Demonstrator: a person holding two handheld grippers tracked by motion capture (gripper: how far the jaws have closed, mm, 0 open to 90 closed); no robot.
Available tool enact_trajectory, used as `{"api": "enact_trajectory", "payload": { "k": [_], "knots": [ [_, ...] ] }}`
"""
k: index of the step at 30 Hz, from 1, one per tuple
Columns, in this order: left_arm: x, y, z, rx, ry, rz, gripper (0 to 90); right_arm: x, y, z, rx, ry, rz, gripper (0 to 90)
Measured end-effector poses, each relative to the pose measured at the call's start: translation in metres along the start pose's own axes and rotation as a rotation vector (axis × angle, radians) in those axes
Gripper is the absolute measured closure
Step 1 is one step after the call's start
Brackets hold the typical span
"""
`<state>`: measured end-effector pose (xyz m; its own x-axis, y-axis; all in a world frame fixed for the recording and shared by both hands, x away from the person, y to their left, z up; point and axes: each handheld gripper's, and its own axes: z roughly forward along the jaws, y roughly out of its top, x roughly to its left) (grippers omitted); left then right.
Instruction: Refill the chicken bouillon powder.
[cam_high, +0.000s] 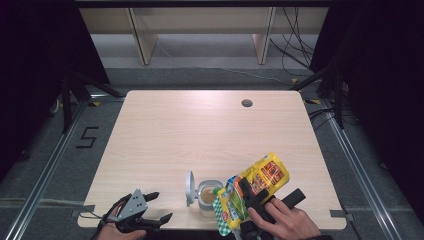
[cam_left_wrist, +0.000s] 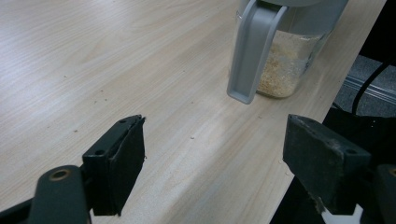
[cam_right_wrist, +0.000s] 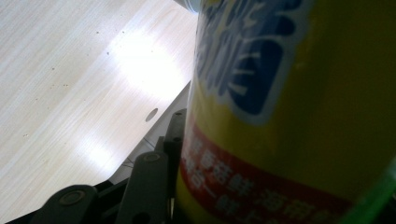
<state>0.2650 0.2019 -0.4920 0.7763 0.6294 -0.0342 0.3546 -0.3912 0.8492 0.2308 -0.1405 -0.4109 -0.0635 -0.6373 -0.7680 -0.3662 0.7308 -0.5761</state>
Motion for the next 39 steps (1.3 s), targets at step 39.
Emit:
{"api": "enact_trajectory", "payload": {
  "k": [39],
  "knots": [
    [0.0009,0.0000,0.0018,-0.002,0.003,-0.004,20.5,-0.0087,-0.0052,0.0008,-0.024,0.004,-0.097,66.2]
  ]
}}
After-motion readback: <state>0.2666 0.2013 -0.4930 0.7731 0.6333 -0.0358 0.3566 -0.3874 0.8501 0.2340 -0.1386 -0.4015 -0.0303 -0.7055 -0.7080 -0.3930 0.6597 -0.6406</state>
